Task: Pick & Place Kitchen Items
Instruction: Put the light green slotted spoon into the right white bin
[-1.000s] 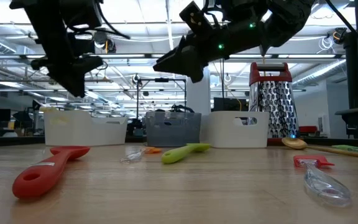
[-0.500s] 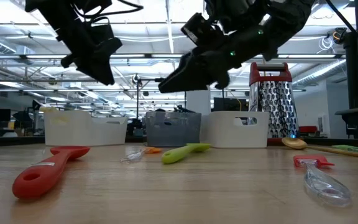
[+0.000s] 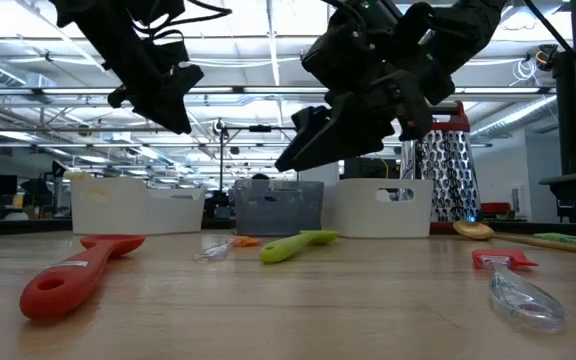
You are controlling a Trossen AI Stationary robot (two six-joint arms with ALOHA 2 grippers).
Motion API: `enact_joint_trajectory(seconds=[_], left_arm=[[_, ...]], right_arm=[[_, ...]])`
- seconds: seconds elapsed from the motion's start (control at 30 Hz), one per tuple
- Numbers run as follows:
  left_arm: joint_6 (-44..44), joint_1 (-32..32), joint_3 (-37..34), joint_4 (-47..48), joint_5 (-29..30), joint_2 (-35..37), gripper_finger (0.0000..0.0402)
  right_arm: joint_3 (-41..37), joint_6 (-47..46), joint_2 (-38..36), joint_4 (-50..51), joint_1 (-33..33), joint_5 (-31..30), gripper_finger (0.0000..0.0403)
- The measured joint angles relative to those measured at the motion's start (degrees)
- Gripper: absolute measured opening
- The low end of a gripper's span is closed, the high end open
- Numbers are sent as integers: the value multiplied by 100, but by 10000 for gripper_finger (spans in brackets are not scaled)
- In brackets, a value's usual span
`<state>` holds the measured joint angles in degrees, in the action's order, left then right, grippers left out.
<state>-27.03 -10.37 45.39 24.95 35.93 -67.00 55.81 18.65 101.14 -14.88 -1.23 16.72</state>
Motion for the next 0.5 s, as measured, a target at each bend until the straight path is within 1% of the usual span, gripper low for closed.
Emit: enact_joint_trajectory(seconds=[0.3,0.5], left_arm=[[1,-217,0,0,-1,0,97],[1,-244,0,0,-1,0,97]], right_arm=[[0,66,1,220,0,8,160],[-6,76,491,50,4,48,160]])
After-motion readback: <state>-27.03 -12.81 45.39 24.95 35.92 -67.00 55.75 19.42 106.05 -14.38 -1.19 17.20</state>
